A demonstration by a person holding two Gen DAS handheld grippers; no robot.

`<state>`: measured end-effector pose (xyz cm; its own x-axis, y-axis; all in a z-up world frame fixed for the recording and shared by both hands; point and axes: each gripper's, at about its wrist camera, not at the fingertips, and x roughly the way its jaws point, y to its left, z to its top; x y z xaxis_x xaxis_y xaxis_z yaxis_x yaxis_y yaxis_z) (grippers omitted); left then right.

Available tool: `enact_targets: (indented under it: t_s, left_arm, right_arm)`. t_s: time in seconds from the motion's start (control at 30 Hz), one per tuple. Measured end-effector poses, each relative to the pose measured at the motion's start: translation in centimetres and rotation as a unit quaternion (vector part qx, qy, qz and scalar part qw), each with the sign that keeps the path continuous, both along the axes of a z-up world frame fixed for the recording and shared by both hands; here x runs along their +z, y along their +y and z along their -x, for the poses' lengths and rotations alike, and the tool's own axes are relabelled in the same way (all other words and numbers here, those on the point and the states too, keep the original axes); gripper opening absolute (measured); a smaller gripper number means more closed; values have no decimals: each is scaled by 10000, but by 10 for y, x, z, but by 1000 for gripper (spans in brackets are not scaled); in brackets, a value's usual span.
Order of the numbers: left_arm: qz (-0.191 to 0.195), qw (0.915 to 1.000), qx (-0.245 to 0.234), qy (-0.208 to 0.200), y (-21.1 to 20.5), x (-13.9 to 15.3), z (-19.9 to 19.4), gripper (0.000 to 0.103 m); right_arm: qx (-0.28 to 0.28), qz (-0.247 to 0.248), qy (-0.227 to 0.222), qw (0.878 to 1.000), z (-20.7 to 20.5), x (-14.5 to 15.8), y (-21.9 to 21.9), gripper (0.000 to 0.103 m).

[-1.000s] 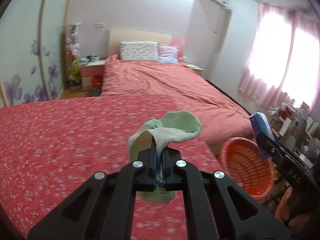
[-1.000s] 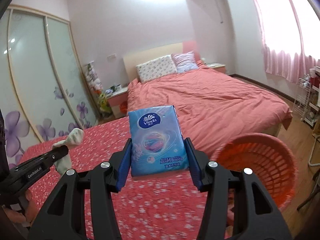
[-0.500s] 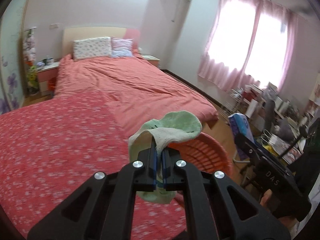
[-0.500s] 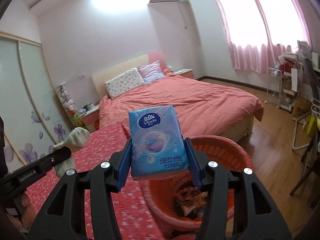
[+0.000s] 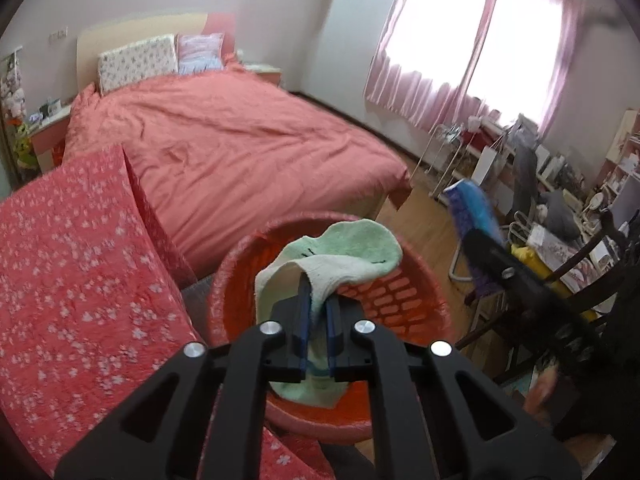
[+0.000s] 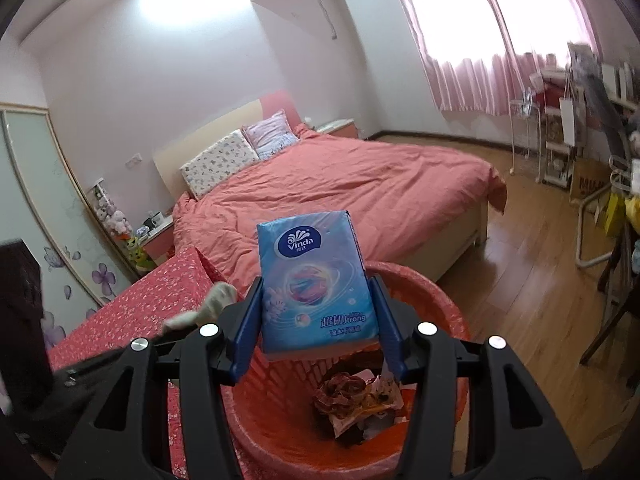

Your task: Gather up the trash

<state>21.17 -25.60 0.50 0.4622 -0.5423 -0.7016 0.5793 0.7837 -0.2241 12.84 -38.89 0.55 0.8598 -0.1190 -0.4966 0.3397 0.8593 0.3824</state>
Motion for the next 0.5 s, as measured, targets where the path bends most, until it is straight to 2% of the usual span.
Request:
enact_targets:
  t_s: [0.03,0.07,0.13,0.17,0.3,0.4,0.5]
  left_arm:
    - [-5,10000,31,89,0,-6,-3,20]
    - [7,9998,65,193,2,-10,-8,33]
    - [-9,9992,180,347,6,-21,-15,42]
    - [-25,9990,196,396,8,-25,-18,43]
    - [-95,9983,335,465,20,-32,-23,44]
    - [-121,9981,444,400,36,-29,-20,46]
    - [-210,9977,631,111,63,-17,-5,54]
  right_arm:
    - [8,-123,41,9999,-2,-4,-4,56]
    - [-10,-237,66,9997,-2,-7,-9,56]
    - [4,-383,115,9992,-3,-11,-12,61]
    - [-11,-438,137,9989,-3,-12,-13,64]
    - [-59,-503,216,9985,1,-14,-11,64]
    - [-121,-301,251,9992,8,-7,0,69]
    - [-172,98,182,9996,19,4,15,79]
